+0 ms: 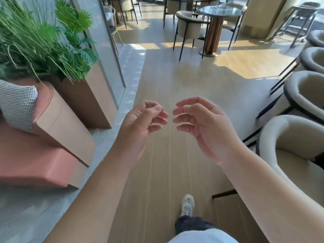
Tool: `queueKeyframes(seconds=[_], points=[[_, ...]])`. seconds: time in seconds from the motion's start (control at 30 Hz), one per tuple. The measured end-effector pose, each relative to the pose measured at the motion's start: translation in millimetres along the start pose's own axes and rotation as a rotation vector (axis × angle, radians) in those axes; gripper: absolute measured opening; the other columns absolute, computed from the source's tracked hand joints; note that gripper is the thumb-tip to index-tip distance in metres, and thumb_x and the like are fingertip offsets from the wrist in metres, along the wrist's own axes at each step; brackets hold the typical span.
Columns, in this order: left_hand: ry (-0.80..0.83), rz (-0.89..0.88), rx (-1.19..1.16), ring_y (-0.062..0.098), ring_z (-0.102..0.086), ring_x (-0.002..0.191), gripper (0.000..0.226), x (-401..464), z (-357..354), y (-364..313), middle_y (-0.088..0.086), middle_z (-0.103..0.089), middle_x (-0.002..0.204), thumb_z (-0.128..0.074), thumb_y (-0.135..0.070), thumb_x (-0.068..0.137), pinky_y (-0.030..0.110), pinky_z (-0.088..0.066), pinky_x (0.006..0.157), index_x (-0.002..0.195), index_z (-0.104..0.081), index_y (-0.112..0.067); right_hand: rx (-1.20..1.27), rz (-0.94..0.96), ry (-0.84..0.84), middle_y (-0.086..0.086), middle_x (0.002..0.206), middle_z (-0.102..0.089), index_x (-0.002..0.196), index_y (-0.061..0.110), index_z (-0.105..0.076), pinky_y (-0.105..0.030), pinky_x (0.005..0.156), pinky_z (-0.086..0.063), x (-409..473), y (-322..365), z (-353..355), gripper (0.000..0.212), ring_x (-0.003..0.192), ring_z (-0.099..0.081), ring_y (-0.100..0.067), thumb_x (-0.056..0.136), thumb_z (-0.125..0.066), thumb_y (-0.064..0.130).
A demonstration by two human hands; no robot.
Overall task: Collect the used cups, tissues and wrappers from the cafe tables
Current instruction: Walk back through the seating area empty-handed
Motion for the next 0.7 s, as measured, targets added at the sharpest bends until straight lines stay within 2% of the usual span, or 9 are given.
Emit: queueKeyframes(seconds=[0.1, 0.23, 0.4, 0.53, 0.7], points=[[0.001, -0.013, 0.029, 0.013, -0.067, 0.075, 0.009, 56, 5, 4, -0.002, -0.072, 0.080, -0.061, -0.027, 0.084, 0.030, -0.048, 0.074, 0.086, -0.063, -0.018, 0.026, -0.003, 0.012, -0.004, 0.083, -0.071, 0.080, 0.019, -0.071, -0.031, 0.069, -0.051, 56, -6, 10, 0.015, 0.076, -0.066, -0.018, 0.076, -0.057, 0.018], [-0.040, -0.016, 0.081, 0.012, -0.067, 0.080, 0.024, 138, 13, 16, -0.003, -0.072, 0.085, -0.066, -0.040, 0.073, 0.027, -0.048, 0.073, 0.086, -0.064, -0.020, 0.063, -0.026, 0.017, -0.005, 0.083, -0.071, 0.079, 0.020, -0.072, -0.031, 0.069, -0.050, 144, -15, 27, 0.016, 0.075, -0.066, -0.018, 0.076, -0.056, 0.017], [-0.096, 0.013, 0.114, 0.011, -0.066, 0.083, 0.018, 255, 14, 13, -0.002, -0.073, 0.088, -0.067, -0.038, 0.074, 0.028, -0.048, 0.074, 0.083, -0.067, -0.023, 0.057, -0.037, 0.015, -0.003, 0.082, -0.072, 0.077, 0.023, -0.072, -0.032, 0.071, -0.051, 259, 2, 52, 0.016, 0.075, -0.066, -0.017, 0.076, -0.057, 0.019], [-0.080, -0.052, 0.099, 0.013, -0.069, 0.081, 0.010, 344, 10, -9, -0.002, -0.074, 0.086, -0.066, -0.041, 0.073, 0.027, -0.049, 0.072, 0.075, -0.073, -0.034, 0.014, 0.014, 0.014, 0.000, 0.083, -0.073, 0.073, 0.027, -0.073, -0.030, 0.071, -0.051, 339, 27, 72, 0.017, 0.076, -0.066, -0.014, 0.076, -0.058, 0.021], [-0.048, -0.078, 0.035, 0.014, -0.068, 0.079, 0.012, 422, 18, -14, 0.000, -0.073, 0.086, -0.066, -0.038, 0.076, 0.023, -0.053, 0.068, 0.078, -0.072, -0.028, 0.075, 0.015, 0.034, -0.004, 0.084, -0.072, 0.076, 0.023, -0.073, -0.030, 0.068, -0.051, 423, 37, 80, 0.018, 0.075, -0.066, -0.018, 0.077, -0.056, 0.017]])
Point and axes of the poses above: each hand's wrist, its own x-axis towards the middle knuckle, its own z-axis out of the back of the hand, y = z × x, the point moved 8 cm from there along x, towards the middle knuckle
